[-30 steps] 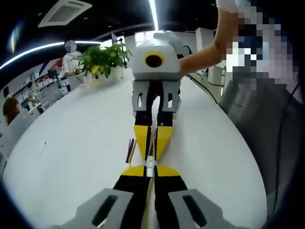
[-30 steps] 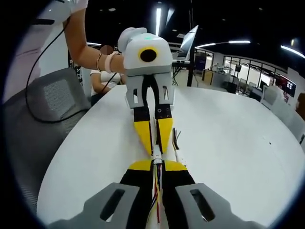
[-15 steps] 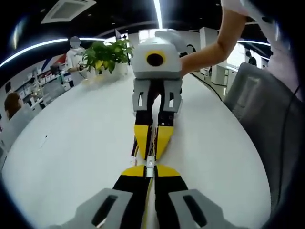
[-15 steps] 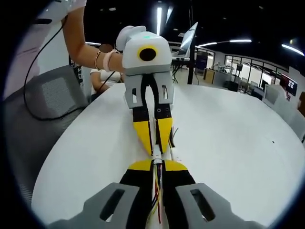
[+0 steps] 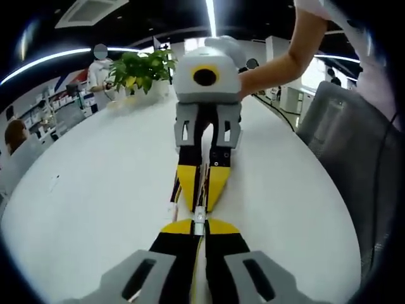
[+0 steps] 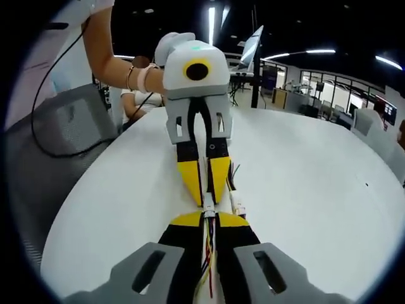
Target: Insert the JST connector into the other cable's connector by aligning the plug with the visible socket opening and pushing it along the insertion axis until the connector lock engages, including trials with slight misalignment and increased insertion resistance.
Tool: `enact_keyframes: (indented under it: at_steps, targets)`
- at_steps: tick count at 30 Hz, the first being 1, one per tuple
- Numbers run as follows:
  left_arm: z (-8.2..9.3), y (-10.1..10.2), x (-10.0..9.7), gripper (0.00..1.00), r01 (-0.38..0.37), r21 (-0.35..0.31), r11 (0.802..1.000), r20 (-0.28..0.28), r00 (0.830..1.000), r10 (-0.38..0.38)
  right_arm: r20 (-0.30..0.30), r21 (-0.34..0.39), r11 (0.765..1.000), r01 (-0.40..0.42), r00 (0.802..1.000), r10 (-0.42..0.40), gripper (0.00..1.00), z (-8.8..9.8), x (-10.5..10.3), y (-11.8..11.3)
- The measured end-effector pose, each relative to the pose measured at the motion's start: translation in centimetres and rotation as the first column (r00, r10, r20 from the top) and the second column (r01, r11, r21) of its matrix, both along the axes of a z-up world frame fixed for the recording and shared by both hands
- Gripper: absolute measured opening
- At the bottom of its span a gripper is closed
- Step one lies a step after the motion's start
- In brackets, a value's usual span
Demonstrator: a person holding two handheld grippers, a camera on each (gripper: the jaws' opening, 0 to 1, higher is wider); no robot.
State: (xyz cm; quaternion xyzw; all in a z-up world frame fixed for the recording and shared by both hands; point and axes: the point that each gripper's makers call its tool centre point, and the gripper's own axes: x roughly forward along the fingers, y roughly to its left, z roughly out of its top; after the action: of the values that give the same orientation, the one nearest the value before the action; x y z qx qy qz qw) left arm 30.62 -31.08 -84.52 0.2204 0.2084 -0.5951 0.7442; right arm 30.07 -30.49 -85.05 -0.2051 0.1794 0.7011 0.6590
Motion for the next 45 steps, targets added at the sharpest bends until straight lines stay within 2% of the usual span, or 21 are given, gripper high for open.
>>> enact_keyframes:
  at_steps: [20, 25, 36, 39, 45]
  targets:
    - [-0.13, -0.15, -0.17, 0.0, 0.019, 0.016, 1.0, 0.026, 0.999, -0.019, -0.005, 0.0, 1.0, 0.022, 1.0, -0.022, 0.04, -0.03, -0.21, -0.09]
    - [-0.08, -0.12, -0.26, 0.0, 0.017, 0.019, 1.0, 0.027, 0.999, -0.018, -0.019, -0.002, 1.0, 0.029, 0.999, -0.029, 0.04, -0.01, -0.31, -0.09]
    - [-0.06, -0.03, -0.33, 0.0, -0.009, 0.018, 1.0, 0.039, 0.999, 0.009, -0.008, 0.002, 0.999, 0.05, 0.999, -0.05, 0.04, -0.06, -0.16, -0.14]
    - [-0.13, -0.06, -0.64, 0.02, -0.01, 0.014, 1.0, 0.015, 1.0, 0.01, -0.033, 0.003, 0.998, 0.059, 0.998, -0.059, 0.04, -0.08, -0.26, -0.17]
    - [-0.12, -0.06, -0.7, 0.11, -0.035, 0.006, 0.999, -0.004, 0.999, 0.035, -0.033, -0.003, 0.998, 0.068, 0.997, -0.068, 0.06, -0.12, -0.38, -0.16]
